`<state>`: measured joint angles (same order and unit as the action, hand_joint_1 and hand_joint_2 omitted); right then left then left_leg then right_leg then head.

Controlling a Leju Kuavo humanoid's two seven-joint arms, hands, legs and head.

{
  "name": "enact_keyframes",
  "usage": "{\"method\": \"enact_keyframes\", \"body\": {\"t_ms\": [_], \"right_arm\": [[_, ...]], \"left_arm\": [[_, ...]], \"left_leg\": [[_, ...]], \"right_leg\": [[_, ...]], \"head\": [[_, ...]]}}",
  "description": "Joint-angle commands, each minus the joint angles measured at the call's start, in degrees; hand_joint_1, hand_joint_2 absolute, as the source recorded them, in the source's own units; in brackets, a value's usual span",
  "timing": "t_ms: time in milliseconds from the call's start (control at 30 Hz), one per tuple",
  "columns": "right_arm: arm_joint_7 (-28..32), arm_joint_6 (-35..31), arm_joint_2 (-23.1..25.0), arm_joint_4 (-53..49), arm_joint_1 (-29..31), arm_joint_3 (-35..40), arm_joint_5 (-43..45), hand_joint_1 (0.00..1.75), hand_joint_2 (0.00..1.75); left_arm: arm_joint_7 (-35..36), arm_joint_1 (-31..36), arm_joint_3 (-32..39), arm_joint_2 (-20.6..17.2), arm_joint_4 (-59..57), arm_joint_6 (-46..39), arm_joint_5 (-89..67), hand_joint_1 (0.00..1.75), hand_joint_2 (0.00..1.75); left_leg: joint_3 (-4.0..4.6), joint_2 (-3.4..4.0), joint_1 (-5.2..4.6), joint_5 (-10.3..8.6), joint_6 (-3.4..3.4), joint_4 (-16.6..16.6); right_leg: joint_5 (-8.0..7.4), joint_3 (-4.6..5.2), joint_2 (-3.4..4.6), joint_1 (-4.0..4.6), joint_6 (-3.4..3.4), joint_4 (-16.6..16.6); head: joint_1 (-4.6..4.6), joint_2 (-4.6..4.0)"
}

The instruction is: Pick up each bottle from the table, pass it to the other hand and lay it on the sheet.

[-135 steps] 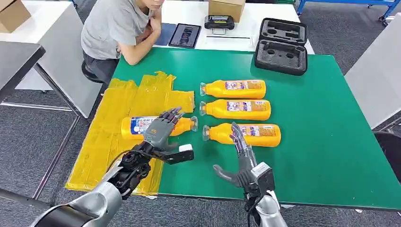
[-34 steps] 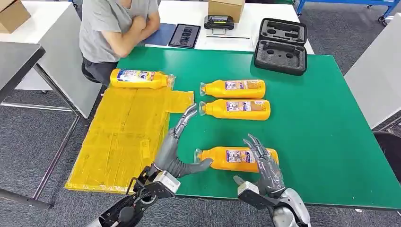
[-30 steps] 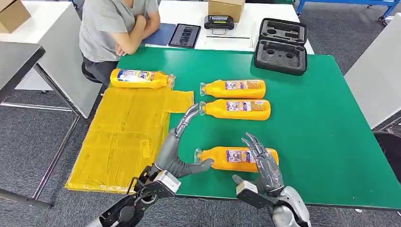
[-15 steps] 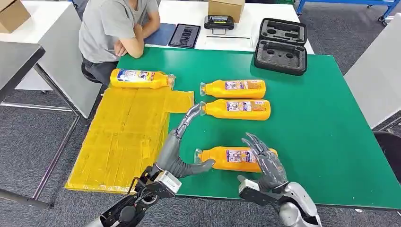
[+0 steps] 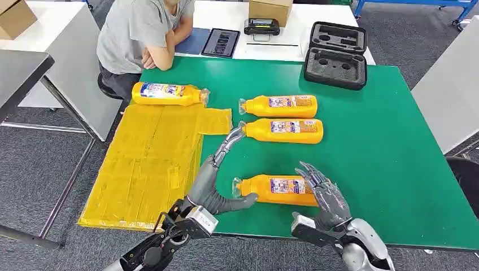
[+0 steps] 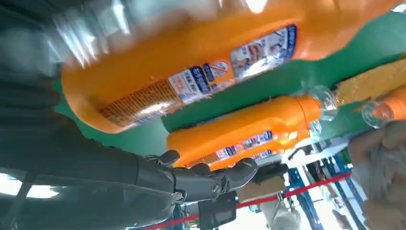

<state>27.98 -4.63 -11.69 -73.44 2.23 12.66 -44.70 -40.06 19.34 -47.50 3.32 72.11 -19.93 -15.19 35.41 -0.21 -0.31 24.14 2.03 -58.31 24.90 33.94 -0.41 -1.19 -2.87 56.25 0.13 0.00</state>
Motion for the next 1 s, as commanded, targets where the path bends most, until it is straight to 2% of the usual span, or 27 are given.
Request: {"method": "enact_keyframes", "body": {"t_ms": [33, 567, 1000], "right_arm": [[-0.46, 2.69, -3.66, 1.29, 3.39, 1.1, 0.22, 0.0, 1.75], [-1.01, 4.07, -3.95, 2.22, 4.51, 2.13, 0.17, 0.0, 1.75], [-2.19, 8.46, -3.92, 11.0, 11.91, 4.89, 0.84, 0.0, 1.75]], "left_arm": [[0.06, 2.05, -1.28, -0.95, -2.62, 1.14, -0.34, 0.0, 1.75], [0.06, 1.83, -1.11, -0.9, -2.7, 1.26, -0.78, 0.0, 1.75], [0.06, 1.29, -0.41, -0.81, -2.4, 1.31, -1.48, 0.0, 1.75]], "left_leg": [[-0.21, 0.1, 0.03, 0.1, -0.1, -0.01], [-0.17, 0.09, 0.05, 0.06, -0.09, 0.02], [-0.27, 0.21, 0.08, 0.1, -0.12, 0.02]], "right_leg": [[0.05, -0.18, 0.11, 0.04, 0.12, -0.01], [0.02, -0.17, 0.09, 0.05, 0.09, -0.05], [0.0, -0.24, 0.22, 0.08, 0.13, -0.06]], "head": [[-0.02, 0.0], [0.0, 0.0], [0.0, 0.0]]}}
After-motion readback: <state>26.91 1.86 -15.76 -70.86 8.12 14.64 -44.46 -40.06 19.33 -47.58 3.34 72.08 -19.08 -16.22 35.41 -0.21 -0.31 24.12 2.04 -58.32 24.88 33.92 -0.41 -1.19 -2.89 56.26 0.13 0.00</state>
